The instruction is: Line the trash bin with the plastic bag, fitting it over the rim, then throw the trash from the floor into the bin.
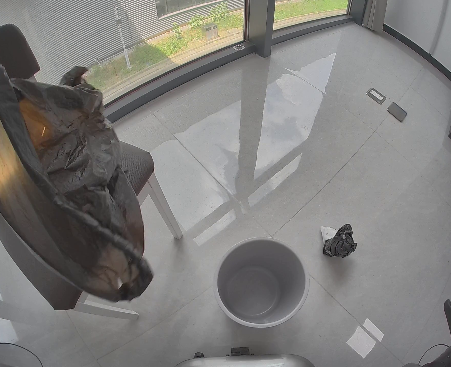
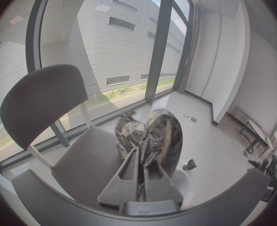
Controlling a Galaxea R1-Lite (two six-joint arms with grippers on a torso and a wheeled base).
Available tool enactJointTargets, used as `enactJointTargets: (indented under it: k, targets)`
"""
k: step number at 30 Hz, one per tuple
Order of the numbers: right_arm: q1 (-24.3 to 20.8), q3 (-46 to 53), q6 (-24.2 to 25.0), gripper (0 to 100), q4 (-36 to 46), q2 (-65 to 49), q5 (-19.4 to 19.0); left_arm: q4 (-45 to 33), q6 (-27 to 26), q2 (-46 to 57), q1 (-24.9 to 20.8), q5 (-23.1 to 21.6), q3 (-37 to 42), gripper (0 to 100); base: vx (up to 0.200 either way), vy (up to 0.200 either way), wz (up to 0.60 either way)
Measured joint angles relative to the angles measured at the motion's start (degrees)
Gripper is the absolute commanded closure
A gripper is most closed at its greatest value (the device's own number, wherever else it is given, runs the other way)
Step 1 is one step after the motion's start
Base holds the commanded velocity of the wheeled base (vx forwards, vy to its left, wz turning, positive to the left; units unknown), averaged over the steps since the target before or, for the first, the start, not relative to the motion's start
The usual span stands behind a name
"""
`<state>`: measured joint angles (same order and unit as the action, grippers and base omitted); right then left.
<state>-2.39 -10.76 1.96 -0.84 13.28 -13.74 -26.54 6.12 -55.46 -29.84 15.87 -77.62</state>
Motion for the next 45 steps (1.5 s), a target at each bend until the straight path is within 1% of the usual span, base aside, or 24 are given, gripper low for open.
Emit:
enactJointTargets:
  k: [1,2,5,6,10,12,14,16,17,20,22,23,28,31,36,41,45]
  targets:
    - [-0.15,-0.45,-0.18,0,0.00,1.27,-0.66,0.18,-0.02,-0.33,-0.44,0.18,-0.69,100,0.000,0.000,0.00]
    - [-0.72,-1.68,-0.84,0,0.02,4.77,-2.13,0.65,-0.10,-1.73,-2.10,1.06,-3.50,100,0.000,0.000,0.00]
    - [-1.74,-3.69,-2.04,0,0.05,10.20,-3.66,1.26,-0.13,-4.44,-4.96,2.79,-8.22,100,0.000,0.000,0.00]
    - [-2.43,-4.89,-2.74,0,0.05,13.04,-4.18,1.39,-0.13,-6.01,-6.53,3.83,-10.45,100,0.000,0.000,0.00]
    - [-4.78,-8.22,-4.30,0,0.02,20.24,-5.06,1.66,-0.13,-10.53,-11.01,6.86,-15.30,100,0.000,0.000,0.00]
    - [-7.00,-10.56,-5.13,0,-0.11,24.23,-5.11,1.77,-0.11,-13.29,-13.76,8.70,-17.66,100,0.000,0.000,0.00]
    - [-8.79,-12.25,-5.51,0,-0.39,26.62,-4.75,1.89,-0.11,-14.82,-15.19,9.55,-18.91,100,0.000,0.000,0.00]
    - [-12.50,-14.81,-5.97,0,-0.85,30.38,-2.66,1.88,-0.11,-17.53,-17.31,10.29,-21.09,100,0.000,0.000,0.00]
    - [-12.98,-15.06,-5.97,0,-0.93,30.77,-2.27,1.88,-0.11,-17.66,-17.40,10.31,-21.22,100,0.000,0.000,0.00]
    - [-19.05,-17.13,-6.03,0,-2.74,35.67,3.25,1.85,-0.11,-20.48,-18.66,10.73,-24.14,100,0.000,0.000,0.00]
    - [-22.82,-18.14,-6.08,0,-5.10,39.73,6.08,1.72,-0.10,-22.54,-19.36,10.90,-27.06,100,0.000,0.000,0.00]
    - [-23.93,-18.47,-6.12,0,-5.86,41.27,6.77,1.67,-0.10,-23.32,-19.65,10.95,-28.33,100,0.000,0.000,0.00]
    - [-28.89,-21.10,-6.21,0,-8.13,49.59,8.50,0.18,-0.10,-27.26,-21.66,11.52,-34.51,100,0.000,0.000,0.00]
    - [-31.56,-23.03,-6.19,0,-8.79,53.46,9.67,-1.01,-0.10,-28.88,-22.93,12.20,-35.78,100,0.000,0.000,0.00]
    - [-37.83,-26.69,-6.17,0,-11.74,61.17,13.39,-2.44,-0.10,-31.32,-25.61,13.98,-36.68,100,0.000,0.000,0.00]
    - [-40.25,-30.20,-6.08,0,-16.70,68.67,14.82,-2.66,-0.10,-32.85,-26.86,14.91,-36.88,100,0.000,0.000,0.00]
    - [-41.81,-35.62,-6.01,0,-19.14,75.86,15.46,-2.94,-0.10,-34.16,-27.45,15.32,-36.96,100,0.000,0.000,0.00]
